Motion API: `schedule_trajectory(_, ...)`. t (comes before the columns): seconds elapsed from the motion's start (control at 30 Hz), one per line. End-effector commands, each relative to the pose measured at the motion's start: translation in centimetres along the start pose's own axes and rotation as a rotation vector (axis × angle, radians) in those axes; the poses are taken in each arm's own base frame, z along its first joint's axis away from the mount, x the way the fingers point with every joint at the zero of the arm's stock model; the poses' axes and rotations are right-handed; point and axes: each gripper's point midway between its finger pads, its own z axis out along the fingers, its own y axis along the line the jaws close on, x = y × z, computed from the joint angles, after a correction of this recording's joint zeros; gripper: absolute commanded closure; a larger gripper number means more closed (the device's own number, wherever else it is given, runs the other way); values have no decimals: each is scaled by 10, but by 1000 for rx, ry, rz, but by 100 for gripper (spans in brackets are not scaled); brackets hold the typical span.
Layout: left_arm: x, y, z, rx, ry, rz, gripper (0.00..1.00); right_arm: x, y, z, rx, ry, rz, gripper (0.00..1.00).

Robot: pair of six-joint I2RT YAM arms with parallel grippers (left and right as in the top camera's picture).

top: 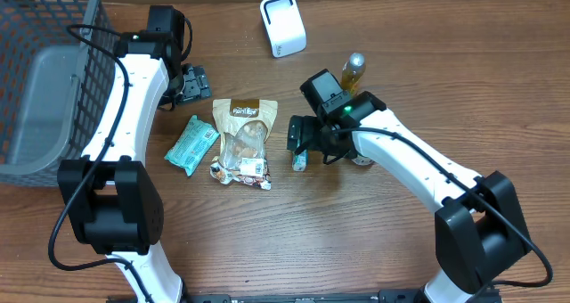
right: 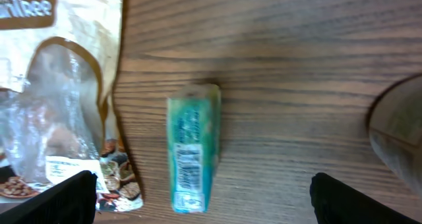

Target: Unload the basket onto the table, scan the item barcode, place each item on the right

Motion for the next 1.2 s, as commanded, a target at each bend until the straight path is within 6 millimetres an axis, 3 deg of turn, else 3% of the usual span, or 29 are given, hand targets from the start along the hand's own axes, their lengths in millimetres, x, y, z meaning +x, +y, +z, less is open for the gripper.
schedule_trajectory(0.0, -5, 0, -2, -9, -13, 15, 0, 1, 4, 3, 1, -13, -17, 0)
schedule_trajectory(0.4, -5, 0, -2, -9, -13, 15, 0, 0, 7, 3, -6, -19, -23, 0)
schedule_trajectory(0.43, -5, 0, -2, -9, -13, 15, 0, 0, 7, 3, -6, -20, -23, 7)
schedule_trajectory(0.47, -5, 0, -2, -9, -13, 15, 0, 0, 8, 3, -8, -22, -23, 22)
schedule_trajectory(0.63, -5, 0, -2, -9, -13, 15, 0, -3, 10, 3, -16, -32, -24, 56)
schedule_trajectory(0.9, -5, 0, -2, -9, -13, 15, 0, -3, 10, 3, -18, -35, -24, 96)
schedule_trajectory(1.17, -5, 0, -2, -9, -13, 15, 0, -5, 12, 2, -24, -43, -25, 96)
